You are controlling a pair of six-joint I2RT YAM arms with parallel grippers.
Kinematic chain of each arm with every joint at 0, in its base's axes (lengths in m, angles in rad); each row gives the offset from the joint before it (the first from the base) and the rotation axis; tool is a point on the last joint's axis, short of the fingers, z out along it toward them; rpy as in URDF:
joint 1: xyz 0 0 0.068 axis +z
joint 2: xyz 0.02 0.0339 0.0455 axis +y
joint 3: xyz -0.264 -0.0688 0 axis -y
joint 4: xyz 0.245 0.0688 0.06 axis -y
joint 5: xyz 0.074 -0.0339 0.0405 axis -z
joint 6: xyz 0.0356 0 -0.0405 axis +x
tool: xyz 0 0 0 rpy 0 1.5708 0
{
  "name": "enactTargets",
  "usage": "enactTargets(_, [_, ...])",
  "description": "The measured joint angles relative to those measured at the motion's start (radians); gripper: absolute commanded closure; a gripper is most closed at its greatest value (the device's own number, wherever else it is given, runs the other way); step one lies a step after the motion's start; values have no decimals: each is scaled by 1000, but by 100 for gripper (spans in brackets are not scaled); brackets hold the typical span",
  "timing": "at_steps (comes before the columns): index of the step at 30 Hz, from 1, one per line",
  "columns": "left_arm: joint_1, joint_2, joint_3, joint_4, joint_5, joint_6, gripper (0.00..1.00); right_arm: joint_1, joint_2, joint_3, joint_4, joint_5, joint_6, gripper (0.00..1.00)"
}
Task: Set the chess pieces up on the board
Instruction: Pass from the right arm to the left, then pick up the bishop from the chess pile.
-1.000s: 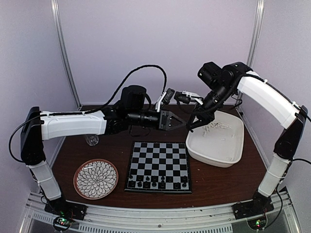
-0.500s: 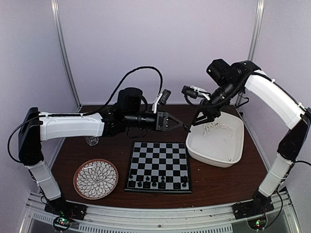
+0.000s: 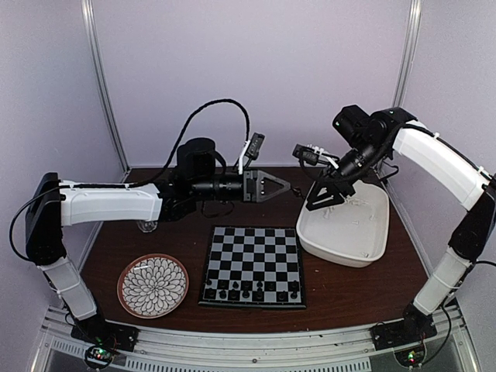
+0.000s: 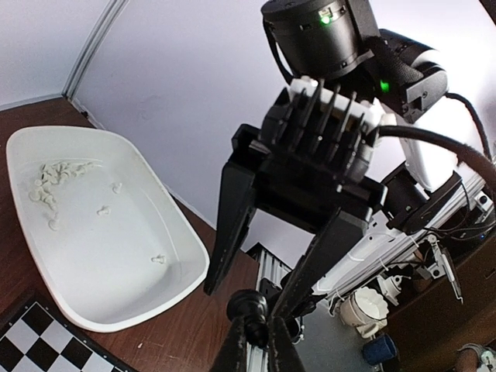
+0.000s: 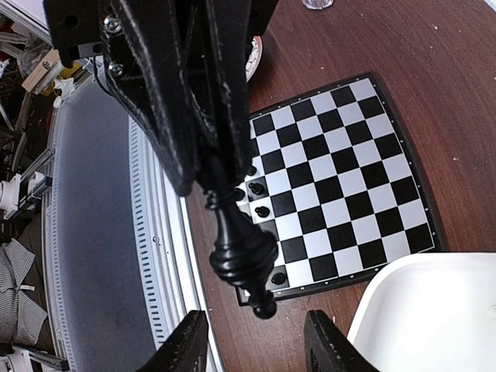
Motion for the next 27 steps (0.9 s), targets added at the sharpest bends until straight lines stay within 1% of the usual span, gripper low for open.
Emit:
enactTargets(10, [0,4,0,112,45,-79,100,5,0,0,32,-48,-6,61])
enactTargets(15, [1,13,0,134,56,-105,100,5,0,0,34,-75,-10,65])
enactTargets(18, [2,13,0,139,60,-113,100,5,-2,0,32,-90,-16,69])
enactTargets(20, [3,14,0,146,60,-117,100,5,-4,0,29,-98,-19,76])
enactTargets(21, [3,14,0,150,60,-119,100,5,-5,0,29,-101,-21,77])
enactTargets(23, [3,17,0,160,61,-125,100,5,-8,0,28,-103,-27,77])
enactTargets(26, [3,26,0,165,65,-137,100,5,-14,0,28,-108,-26,71])
enactTargets(27, [3,31,0,166,68,-143,100,5,-18,0,28,-109,-27,71])
